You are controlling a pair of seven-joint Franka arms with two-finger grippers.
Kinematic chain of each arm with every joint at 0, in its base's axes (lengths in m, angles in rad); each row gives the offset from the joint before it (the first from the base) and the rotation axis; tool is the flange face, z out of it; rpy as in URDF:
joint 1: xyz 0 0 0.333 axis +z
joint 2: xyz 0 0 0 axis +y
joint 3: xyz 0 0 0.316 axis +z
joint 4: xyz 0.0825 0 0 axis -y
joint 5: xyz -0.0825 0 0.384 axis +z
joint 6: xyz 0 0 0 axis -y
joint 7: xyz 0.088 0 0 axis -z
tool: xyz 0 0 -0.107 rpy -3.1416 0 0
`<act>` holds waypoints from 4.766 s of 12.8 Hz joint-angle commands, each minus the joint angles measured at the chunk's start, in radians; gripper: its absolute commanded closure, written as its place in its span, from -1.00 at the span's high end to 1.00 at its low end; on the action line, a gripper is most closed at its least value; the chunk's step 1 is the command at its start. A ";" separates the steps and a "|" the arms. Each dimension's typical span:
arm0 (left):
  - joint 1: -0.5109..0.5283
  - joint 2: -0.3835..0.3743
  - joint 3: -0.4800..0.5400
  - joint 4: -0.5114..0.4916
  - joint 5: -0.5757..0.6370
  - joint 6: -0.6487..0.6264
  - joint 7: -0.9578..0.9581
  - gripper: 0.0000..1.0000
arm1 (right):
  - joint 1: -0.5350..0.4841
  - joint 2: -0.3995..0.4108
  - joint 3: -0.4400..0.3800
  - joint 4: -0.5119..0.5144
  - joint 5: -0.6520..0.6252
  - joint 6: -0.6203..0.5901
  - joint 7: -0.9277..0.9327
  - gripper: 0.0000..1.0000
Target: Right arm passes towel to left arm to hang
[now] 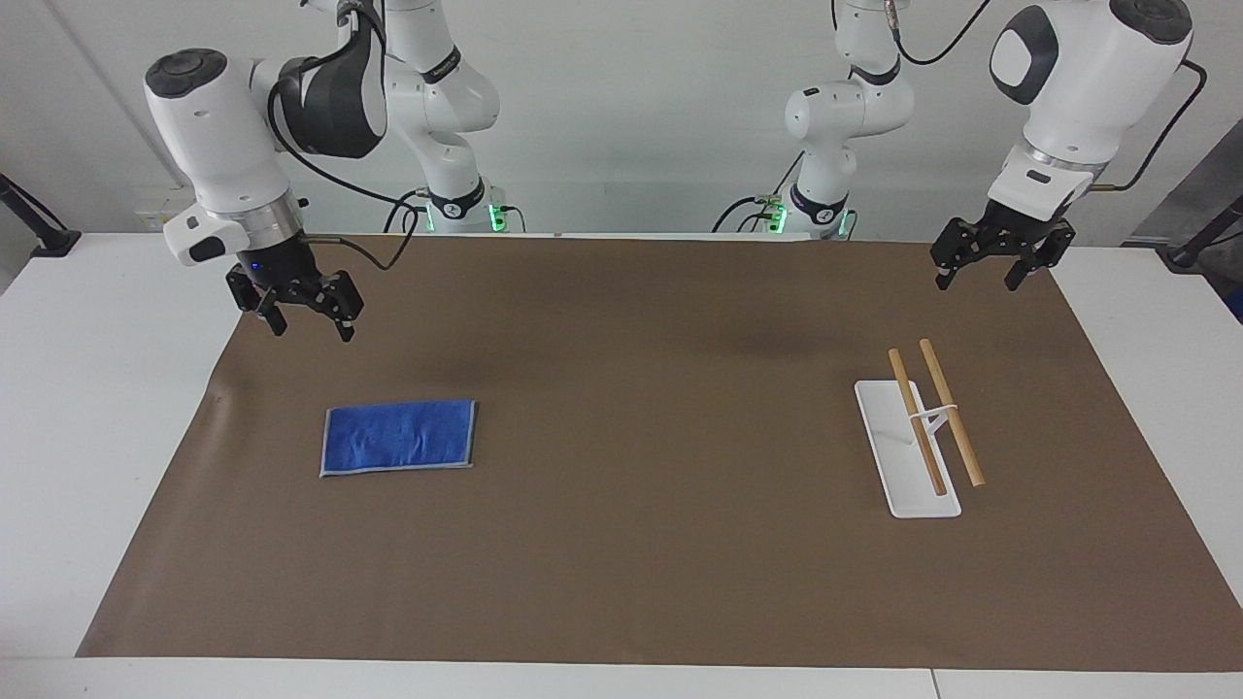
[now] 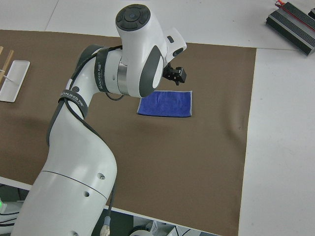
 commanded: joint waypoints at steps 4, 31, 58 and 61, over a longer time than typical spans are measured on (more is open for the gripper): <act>0.000 -0.020 0.003 -0.012 -0.011 0.001 -0.007 1.00 | -0.021 0.111 0.004 -0.079 0.026 0.190 -0.122 1.00; 0.000 -0.020 0.003 -0.012 -0.011 0.001 -0.007 1.00 | -0.004 0.348 0.021 -0.168 0.032 0.476 -0.152 -1.00; -0.033 -0.023 -0.007 -0.012 -0.011 -0.024 -0.015 1.00 | 0.074 0.183 0.475 0.214 0.293 0.279 0.883 -1.00; -0.066 -0.030 -0.014 -0.009 -0.013 -0.039 -0.077 1.00 | 0.124 0.193 0.475 0.215 0.293 0.335 1.057 -1.00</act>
